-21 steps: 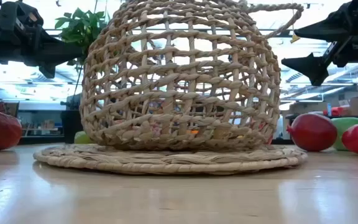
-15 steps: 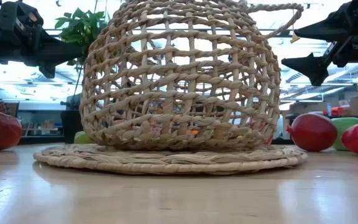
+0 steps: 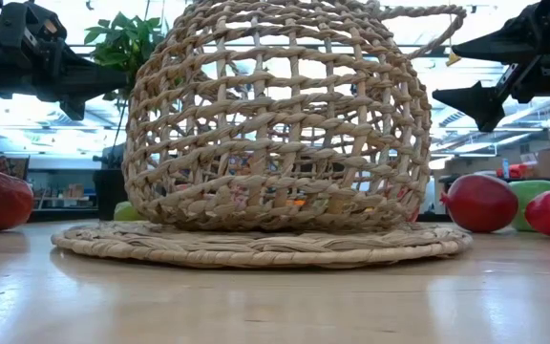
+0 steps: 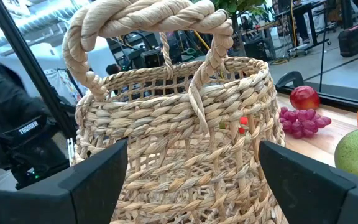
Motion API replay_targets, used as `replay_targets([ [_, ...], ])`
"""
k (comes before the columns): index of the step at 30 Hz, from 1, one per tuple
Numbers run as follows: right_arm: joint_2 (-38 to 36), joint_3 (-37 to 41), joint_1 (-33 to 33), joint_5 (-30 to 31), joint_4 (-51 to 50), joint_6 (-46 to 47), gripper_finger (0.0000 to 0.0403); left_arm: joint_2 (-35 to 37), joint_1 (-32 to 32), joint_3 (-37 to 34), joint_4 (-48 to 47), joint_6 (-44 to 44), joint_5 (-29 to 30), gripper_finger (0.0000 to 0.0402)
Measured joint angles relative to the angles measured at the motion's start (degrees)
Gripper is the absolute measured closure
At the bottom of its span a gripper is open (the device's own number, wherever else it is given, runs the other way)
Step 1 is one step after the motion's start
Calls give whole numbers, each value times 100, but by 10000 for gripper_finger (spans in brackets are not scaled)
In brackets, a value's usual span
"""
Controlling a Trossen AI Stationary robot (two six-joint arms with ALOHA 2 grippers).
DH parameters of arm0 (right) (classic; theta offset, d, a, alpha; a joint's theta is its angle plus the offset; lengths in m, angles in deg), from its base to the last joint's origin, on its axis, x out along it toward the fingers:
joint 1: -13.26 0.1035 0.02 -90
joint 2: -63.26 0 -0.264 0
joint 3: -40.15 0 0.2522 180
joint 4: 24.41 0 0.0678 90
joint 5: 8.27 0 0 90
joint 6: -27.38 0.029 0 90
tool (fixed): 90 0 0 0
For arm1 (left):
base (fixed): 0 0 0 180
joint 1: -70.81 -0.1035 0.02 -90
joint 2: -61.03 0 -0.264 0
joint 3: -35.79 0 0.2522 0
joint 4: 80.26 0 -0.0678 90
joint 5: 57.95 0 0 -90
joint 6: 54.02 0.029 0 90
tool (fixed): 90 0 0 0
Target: Build produce basket
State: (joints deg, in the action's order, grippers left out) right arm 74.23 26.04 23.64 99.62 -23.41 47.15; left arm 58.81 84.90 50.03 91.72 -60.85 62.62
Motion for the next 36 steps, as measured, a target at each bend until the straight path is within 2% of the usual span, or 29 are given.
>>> replay_targets([
  [36,1,0,0,2,1,0,37,0,0,0,0,-1,0,373],
])
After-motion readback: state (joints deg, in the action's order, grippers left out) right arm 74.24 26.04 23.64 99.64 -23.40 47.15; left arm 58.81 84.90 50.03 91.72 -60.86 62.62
